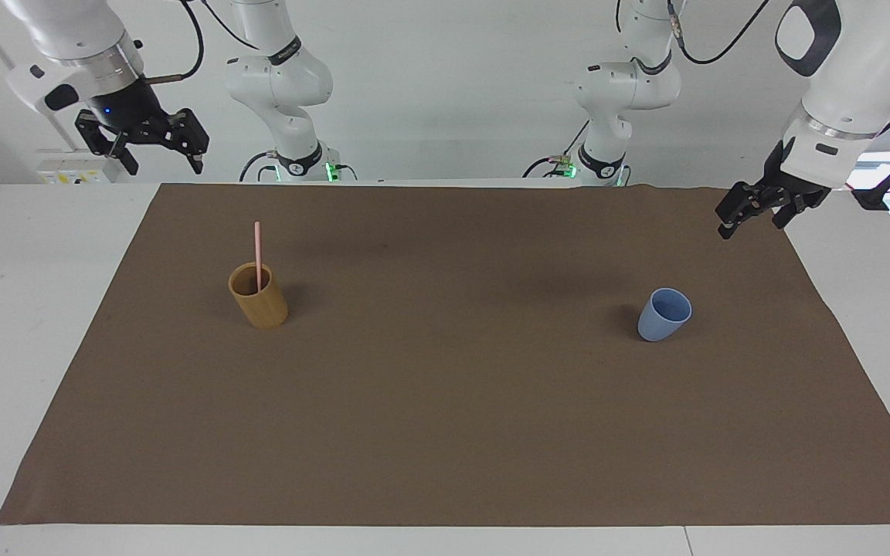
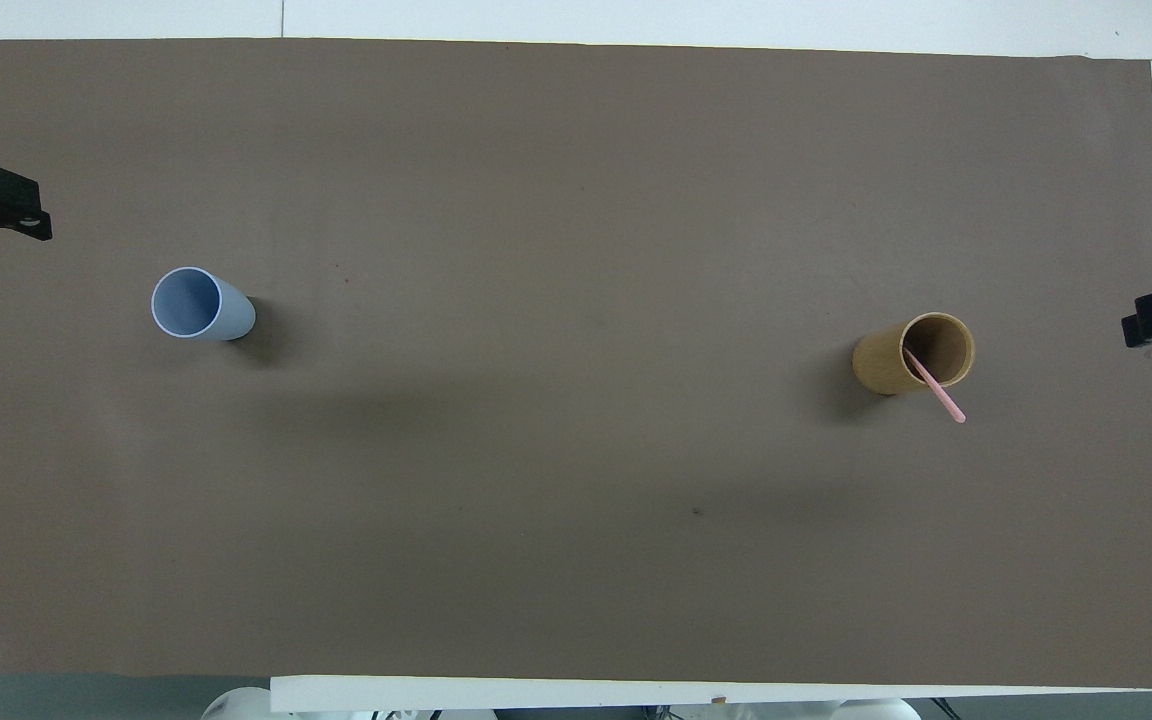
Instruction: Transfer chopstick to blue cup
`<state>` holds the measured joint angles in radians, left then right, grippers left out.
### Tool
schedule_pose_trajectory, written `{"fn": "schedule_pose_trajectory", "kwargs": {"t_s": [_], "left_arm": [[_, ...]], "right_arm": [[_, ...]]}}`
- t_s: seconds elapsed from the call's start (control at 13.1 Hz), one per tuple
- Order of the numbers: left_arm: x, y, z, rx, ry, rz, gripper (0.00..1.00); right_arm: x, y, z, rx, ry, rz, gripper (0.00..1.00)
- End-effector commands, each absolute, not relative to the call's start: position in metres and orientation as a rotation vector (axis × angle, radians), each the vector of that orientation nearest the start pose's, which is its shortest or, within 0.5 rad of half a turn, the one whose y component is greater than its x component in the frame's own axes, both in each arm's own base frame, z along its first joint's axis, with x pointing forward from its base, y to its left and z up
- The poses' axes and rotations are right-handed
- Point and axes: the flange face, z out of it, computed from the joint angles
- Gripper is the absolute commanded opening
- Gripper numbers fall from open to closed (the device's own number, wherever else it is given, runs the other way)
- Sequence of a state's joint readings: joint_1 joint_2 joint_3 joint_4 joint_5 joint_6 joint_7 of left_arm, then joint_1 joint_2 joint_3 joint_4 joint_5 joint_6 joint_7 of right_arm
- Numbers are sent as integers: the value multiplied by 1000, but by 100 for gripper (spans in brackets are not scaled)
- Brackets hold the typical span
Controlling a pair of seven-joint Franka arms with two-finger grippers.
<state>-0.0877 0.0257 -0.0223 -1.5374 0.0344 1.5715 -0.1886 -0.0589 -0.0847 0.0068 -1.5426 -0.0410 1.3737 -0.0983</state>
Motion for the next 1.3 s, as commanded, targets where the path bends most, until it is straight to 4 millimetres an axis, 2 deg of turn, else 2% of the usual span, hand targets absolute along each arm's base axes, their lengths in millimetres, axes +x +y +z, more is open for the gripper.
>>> {"fn": "schedule_pose_trajectory", "kwargs": {"t_s": [0.0,0.23,0.31,0.38,0.69,0.76,0.84,0.99,1.22], "left_arm": [[554,-56,629,-3120,-111,-4,100],[552,-56,627,-3118,-108,24,100],[535,-58,621,-3095,-102,143,100],[534,-54,619,-3095,-116,125,100],[509,-56,536,-3119,-90,-139,100],[512,-53,520,-3119,-100,-146,100],[515,-50,494,-3120,-107,-144,100],[522,-30,455,-3118,-186,-167,100],[526,-30,398,-3122,-208,-169,100]], "right_arm": [[500,-30,667,-3172,-46,148,100],[500,-29,667,-3172,-48,148,100],[500,-29,666,-3172,-48,150,100],[500,-30,666,-3172,-46,150,100],[500,-30,667,-3172,-46,148,100],[500,-29,667,-3172,-48,148,100],[500,-29,665,-3172,-48,155,100],[499,-29,665,-3171,-48,160,100],[499,-28,663,-3170,-50,169,100]]}}
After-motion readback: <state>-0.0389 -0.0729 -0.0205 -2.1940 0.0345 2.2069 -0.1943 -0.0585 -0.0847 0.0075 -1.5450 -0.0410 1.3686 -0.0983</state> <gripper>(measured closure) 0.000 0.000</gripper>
